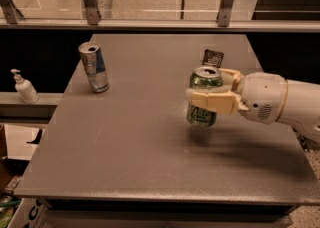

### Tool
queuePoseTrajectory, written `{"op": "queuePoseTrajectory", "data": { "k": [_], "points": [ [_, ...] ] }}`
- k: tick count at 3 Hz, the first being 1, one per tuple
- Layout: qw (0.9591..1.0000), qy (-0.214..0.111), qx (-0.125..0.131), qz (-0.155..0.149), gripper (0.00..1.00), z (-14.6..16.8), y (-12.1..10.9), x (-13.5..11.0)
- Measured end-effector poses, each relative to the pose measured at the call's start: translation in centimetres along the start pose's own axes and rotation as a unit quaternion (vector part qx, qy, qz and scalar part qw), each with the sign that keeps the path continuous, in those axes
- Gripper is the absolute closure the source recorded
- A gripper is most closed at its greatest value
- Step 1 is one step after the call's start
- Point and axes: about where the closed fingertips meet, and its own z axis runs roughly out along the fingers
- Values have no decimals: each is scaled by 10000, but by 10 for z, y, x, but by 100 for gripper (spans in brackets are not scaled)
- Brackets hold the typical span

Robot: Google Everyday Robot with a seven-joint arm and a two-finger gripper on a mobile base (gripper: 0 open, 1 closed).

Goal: Place green can upright

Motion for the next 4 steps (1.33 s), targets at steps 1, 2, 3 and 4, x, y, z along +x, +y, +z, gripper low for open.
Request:
{"op": "queuePoseTrajectory", "data": {
  "k": [1, 2, 3, 4],
  "points": [
    [9983, -83, 31, -584, 100, -3, 2, 9],
    [9935, 91, 112, -1128, 100, -3, 3, 21],
    [9896, 335, 146, -1390, 100, -1, 4, 37],
    [9879, 491, 164, -1459, 100, 0, 4, 51]
  ]
}}
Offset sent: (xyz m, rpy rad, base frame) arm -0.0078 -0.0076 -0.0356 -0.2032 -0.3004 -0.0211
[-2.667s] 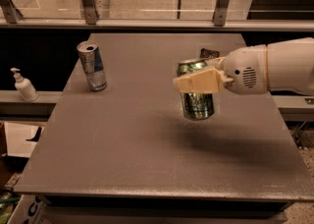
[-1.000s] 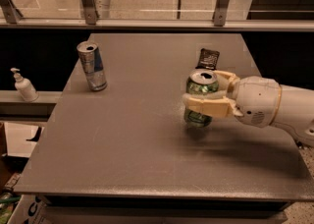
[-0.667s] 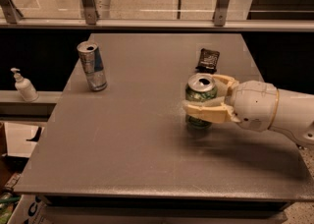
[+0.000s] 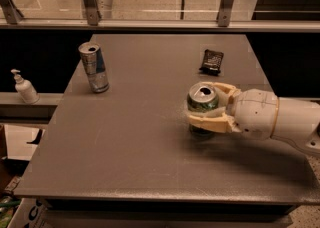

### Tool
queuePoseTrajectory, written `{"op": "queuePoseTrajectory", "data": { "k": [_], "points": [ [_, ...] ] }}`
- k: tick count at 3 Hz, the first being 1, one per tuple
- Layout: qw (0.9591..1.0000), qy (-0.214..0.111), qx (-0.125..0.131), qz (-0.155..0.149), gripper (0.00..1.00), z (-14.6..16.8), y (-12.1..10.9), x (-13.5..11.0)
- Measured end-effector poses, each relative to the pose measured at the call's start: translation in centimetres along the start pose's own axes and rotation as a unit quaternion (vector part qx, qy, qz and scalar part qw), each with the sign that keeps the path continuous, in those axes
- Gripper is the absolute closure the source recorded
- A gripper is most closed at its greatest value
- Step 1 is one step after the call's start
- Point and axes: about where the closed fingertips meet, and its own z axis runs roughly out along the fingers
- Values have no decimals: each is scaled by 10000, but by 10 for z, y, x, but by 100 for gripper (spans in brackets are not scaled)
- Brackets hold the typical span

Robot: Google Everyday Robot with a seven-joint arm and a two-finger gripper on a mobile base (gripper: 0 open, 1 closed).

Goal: Place green can upright

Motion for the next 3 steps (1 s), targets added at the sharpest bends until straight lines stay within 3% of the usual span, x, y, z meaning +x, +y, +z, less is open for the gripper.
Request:
{"op": "queuePoseTrajectory", "data": {
  "k": [1, 3],
  "points": [
    [10000, 2, 1, 1, 84, -1, -1, -5],
    [10000, 11, 6, 8, 37, -2, -1, -5]
  ]
}}
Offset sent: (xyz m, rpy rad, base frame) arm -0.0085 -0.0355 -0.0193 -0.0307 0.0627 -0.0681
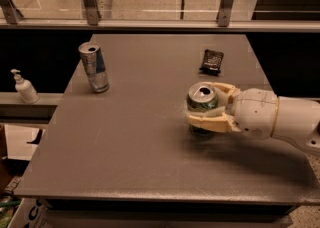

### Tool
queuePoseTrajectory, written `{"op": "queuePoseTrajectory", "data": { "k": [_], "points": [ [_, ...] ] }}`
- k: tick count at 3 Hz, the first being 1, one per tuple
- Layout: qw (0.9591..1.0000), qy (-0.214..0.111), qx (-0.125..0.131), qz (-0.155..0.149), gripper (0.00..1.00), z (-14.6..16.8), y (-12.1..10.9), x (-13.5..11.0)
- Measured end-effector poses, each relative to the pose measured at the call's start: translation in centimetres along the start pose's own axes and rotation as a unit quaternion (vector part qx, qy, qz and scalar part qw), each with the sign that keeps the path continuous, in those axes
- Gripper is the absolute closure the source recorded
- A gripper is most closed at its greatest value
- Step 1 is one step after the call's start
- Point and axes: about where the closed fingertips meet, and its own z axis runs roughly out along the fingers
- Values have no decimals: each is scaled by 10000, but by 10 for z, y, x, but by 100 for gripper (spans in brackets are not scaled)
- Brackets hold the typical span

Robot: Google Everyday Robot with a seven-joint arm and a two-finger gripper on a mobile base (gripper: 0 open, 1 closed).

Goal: Place green can upright

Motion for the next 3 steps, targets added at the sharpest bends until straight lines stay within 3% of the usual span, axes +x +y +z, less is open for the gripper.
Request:
{"op": "queuePoseTrajectory", "data": {
  "k": [1, 2, 3],
  "points": [
    [9997, 177, 87, 116, 14, -16, 0, 8],
    [9992, 305, 163, 213, 0, -31, -1, 15],
    [9987, 375, 216, 268, 0, -41, -2, 19]
  ]
}}
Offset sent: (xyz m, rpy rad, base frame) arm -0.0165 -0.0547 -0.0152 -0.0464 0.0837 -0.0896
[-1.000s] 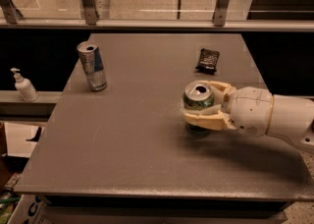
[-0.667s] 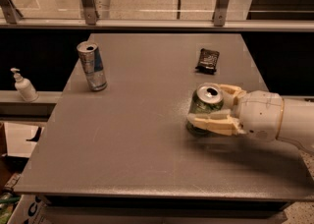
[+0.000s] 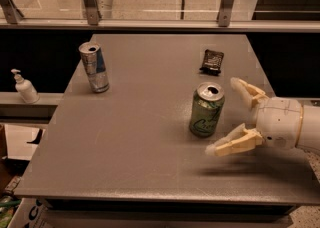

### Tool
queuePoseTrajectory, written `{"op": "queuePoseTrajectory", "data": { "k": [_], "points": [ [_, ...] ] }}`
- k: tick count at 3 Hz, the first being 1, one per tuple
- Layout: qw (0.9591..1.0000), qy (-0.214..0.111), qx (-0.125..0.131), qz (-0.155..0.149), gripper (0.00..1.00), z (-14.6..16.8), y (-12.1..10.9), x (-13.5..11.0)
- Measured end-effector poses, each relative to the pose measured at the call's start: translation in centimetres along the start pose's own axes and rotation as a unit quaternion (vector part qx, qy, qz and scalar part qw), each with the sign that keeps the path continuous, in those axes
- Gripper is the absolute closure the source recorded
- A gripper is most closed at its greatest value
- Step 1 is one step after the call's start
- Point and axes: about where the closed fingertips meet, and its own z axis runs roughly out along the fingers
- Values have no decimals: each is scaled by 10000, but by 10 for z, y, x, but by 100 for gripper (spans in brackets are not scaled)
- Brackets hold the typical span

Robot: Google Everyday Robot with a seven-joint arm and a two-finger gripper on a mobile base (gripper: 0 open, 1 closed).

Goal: Place green can upright

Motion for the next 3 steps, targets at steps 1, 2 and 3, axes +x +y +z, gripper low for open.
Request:
{"op": "queuePoseTrajectory", "data": {
  "k": [1, 2, 3],
  "points": [
    [10000, -30, 80, 41, 0, -20, -6, 1],
    [9995, -109, 257, 143, 0, -51, -11, 10],
    [9995, -109, 256, 143, 0, -51, -11, 10]
  ]
}}
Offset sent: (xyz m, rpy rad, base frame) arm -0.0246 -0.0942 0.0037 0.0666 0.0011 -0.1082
